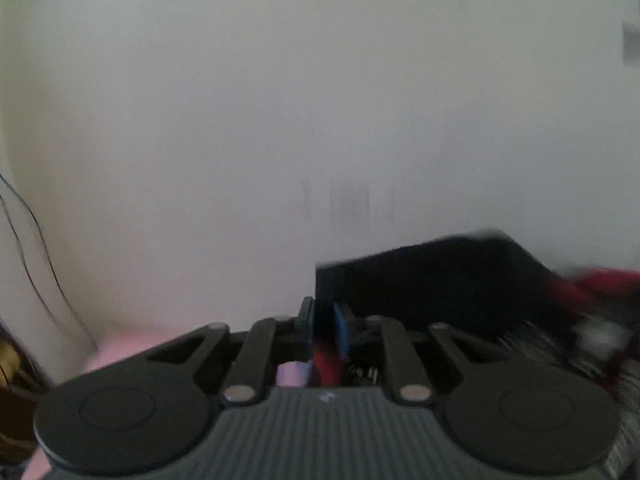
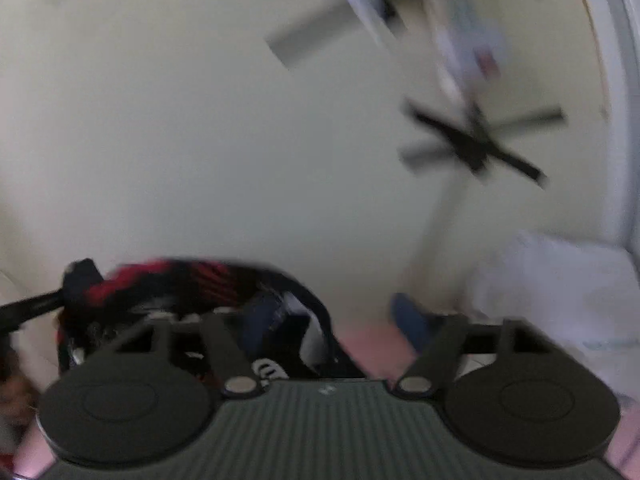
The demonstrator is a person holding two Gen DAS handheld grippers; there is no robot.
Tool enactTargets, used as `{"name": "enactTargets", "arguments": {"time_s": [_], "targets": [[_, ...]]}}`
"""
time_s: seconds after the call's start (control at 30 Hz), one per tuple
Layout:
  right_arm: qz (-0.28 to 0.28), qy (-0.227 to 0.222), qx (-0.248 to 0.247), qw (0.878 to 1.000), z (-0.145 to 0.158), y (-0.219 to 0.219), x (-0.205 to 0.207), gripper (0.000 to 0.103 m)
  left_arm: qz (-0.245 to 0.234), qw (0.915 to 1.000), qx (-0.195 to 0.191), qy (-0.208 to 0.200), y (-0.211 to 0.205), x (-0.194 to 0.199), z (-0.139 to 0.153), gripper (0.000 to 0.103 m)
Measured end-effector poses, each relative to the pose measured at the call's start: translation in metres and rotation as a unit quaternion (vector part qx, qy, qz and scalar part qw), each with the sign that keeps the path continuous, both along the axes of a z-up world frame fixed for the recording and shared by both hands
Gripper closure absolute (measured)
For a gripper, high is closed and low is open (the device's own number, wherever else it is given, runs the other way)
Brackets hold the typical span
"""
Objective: Fold small clothes
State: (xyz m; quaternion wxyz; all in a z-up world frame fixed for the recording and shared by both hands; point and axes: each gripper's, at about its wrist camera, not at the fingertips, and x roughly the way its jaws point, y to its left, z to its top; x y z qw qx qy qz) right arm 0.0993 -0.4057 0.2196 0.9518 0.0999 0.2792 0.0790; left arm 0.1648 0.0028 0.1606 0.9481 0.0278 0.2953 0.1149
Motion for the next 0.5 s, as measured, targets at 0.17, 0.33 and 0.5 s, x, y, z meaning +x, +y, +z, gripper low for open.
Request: {"name": "enactTargets", "arguments": {"time_s": [0.17, 0.33, 0.5], "targets": [[0.112, 0.076, 0.11, 0.985, -0.056, -0.015, -0.07, 0.031, -0.038, 0.9978, 0.001, 0.055, 0.054, -0.079, -0.063, 0.085], [0.187, 0.117, 0.125, 0.967, -0.102, -0.004, -0.142, 0.028, -0.053, 0.9796, -0.108, 0.161, 0.1, -0.153, -0.111, 0.049], [0.198, 0.121, 0.124, 0.965, -0.144, 0.033, -0.179, 0.025, -0.077, 0.9796, -0.115, 0.146, 0.09, -0.184, -0.12, 0.098]]}}
